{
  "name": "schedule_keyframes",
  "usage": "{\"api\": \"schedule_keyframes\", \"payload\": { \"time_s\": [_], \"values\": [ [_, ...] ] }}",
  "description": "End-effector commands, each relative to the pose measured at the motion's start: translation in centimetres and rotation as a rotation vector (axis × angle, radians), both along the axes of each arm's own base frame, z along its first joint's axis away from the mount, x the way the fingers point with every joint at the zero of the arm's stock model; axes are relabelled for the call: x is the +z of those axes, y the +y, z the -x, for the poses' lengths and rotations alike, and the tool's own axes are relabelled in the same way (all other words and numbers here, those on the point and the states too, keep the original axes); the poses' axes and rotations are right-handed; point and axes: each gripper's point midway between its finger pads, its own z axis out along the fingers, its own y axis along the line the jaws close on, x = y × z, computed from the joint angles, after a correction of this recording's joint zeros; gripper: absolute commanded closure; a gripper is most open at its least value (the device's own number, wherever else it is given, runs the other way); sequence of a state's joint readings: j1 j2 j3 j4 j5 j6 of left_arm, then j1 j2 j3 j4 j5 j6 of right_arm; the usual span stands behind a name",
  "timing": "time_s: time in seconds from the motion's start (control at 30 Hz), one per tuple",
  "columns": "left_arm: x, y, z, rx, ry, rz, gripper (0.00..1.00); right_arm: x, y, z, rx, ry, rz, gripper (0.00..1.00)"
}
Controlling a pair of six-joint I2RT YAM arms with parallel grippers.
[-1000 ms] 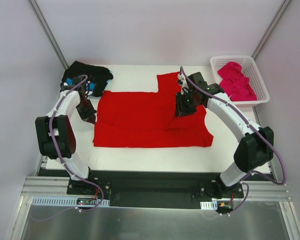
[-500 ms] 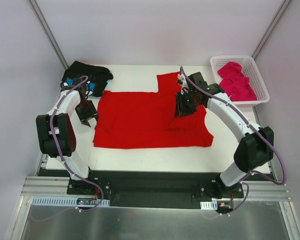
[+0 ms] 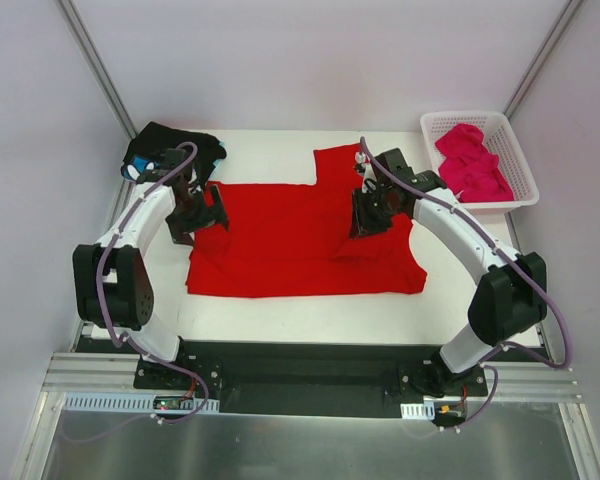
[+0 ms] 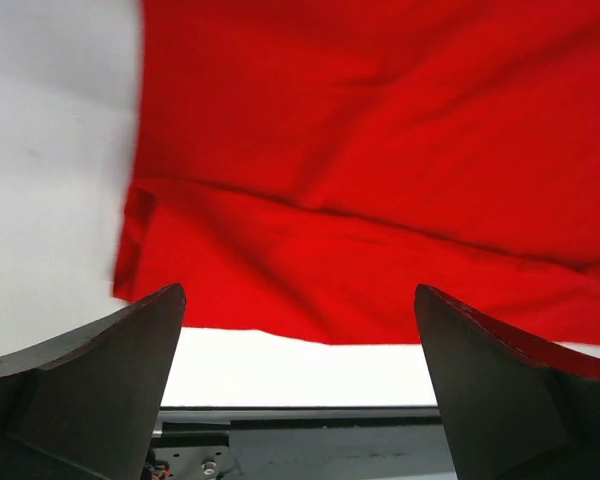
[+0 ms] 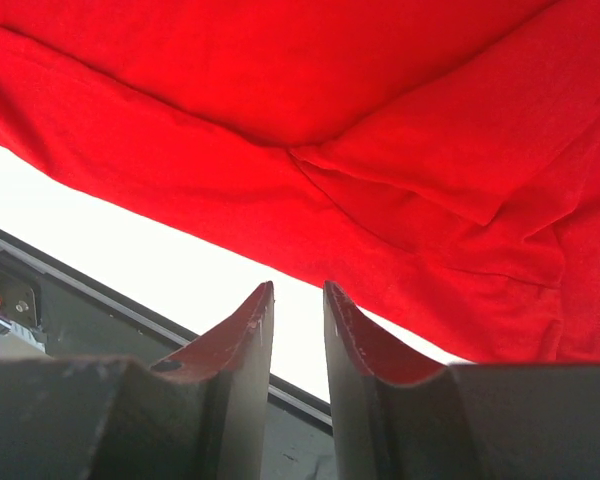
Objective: Fold and stack the t-shirts
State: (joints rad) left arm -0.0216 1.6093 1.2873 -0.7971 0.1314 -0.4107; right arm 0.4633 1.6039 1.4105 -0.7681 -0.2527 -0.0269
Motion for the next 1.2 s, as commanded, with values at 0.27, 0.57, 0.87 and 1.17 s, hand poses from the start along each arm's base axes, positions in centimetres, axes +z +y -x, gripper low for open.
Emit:
{"api": "schedule_keyframes", "payload": {
  "time_s": [0.27,0.57,0.87,1.17],
  "values": [
    [-0.8,-7.3,-1.7,-0.157,-0.004,0.224,0.02,0.3,4.5,-1.1,0.09,0.006,-0.19,0.71],
    [-1.8,-6.8,0.6,-0.151,0.022,0.201,0.02,-2.6,10.2,0.8,0.347,0.159,-0.276,0.67],
    [-2.6,-2.7,3.0,-0.078,0.092,0.02,0.01,-2.9,10.6,1.1,0.38,0.158,-0.3,0.66],
    [-3.1,-1.8,5.7,0.006,0.133,-0.004,0.01,-3.6,10.3,2.3,0.465,0.186,-0.338,0.62]
  ]
}}
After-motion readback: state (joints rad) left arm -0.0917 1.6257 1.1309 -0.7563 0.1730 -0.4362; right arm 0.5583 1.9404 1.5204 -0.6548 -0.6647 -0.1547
